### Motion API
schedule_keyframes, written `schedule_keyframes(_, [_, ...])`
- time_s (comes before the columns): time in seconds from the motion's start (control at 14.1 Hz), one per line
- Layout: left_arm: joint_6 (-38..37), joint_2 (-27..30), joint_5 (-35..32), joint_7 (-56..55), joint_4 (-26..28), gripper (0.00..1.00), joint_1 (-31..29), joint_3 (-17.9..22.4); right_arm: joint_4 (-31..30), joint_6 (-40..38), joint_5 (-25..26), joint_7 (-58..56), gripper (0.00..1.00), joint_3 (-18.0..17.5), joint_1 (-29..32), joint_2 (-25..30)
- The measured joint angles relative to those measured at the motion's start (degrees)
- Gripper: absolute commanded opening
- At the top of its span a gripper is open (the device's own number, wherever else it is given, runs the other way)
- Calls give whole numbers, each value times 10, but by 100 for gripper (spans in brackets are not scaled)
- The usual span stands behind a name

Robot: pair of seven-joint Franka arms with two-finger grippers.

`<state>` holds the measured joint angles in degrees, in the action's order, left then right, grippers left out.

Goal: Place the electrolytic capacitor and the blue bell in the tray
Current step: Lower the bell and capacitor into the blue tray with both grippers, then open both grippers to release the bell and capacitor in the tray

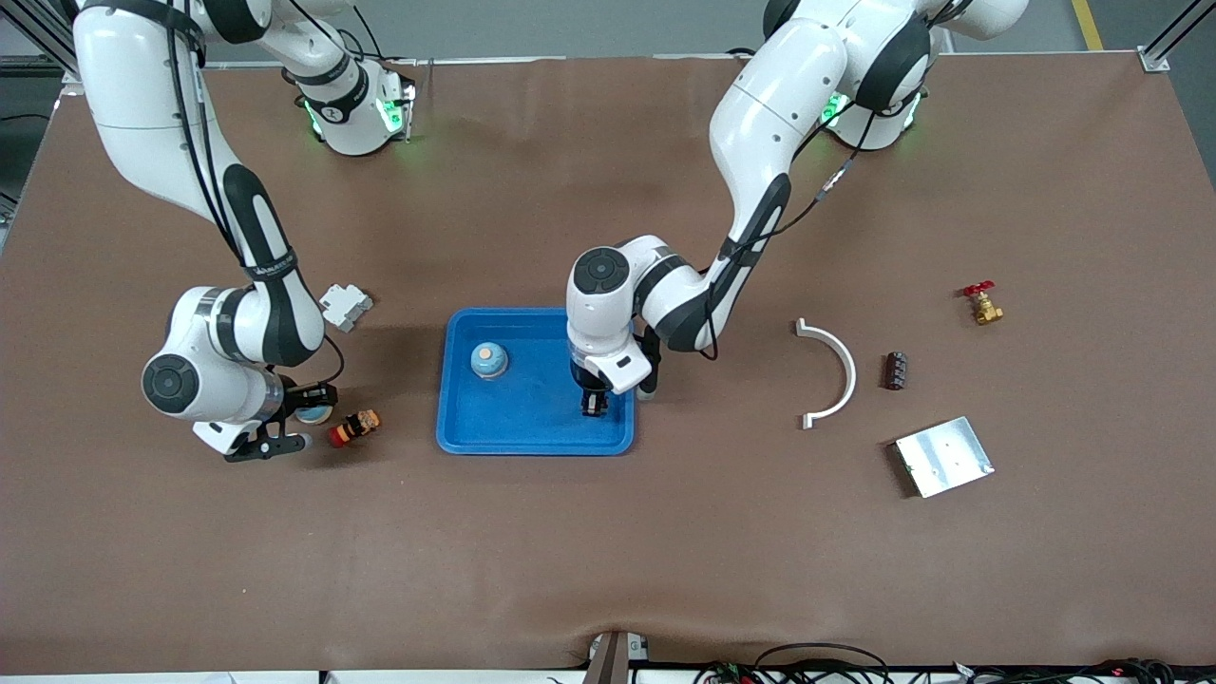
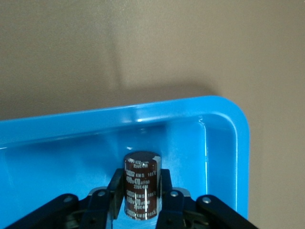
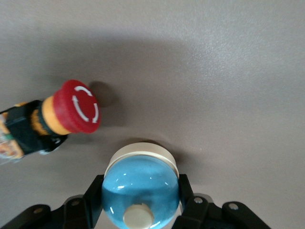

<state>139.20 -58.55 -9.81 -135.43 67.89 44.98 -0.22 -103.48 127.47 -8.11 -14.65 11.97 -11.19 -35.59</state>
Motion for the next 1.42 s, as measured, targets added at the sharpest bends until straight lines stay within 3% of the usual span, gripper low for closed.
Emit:
schedule_keyframes(0.28, [0,1,0,3,-5,100,2,0,47,-93,-12,49,5,-3,-19,23])
schedule_keyframes(0.64, [-67,40,0,39,-18,100,-4,0,84,-111,-45,293,0,-17,-104,25])
schedule_keyframes(1.06, [-156,93,28,219,-3,100,-68,-12,109,-88,-55,467,0,-73,-136,3])
schedule_keyframes(1.28, [-164,140,29,363,73,100,-134,-55,115,-49,-55,510,0,-84,-145,-15])
schedule_keyframes(1.35, [-163,166,29,416,111,100,-163,-73,115,-41,-55,521,5,-87,-147,-19])
schedule_keyframes(1.42, [-161,196,29,467,151,100,-195,-90,115,-30,-55,527,44,-89,-149,-25])
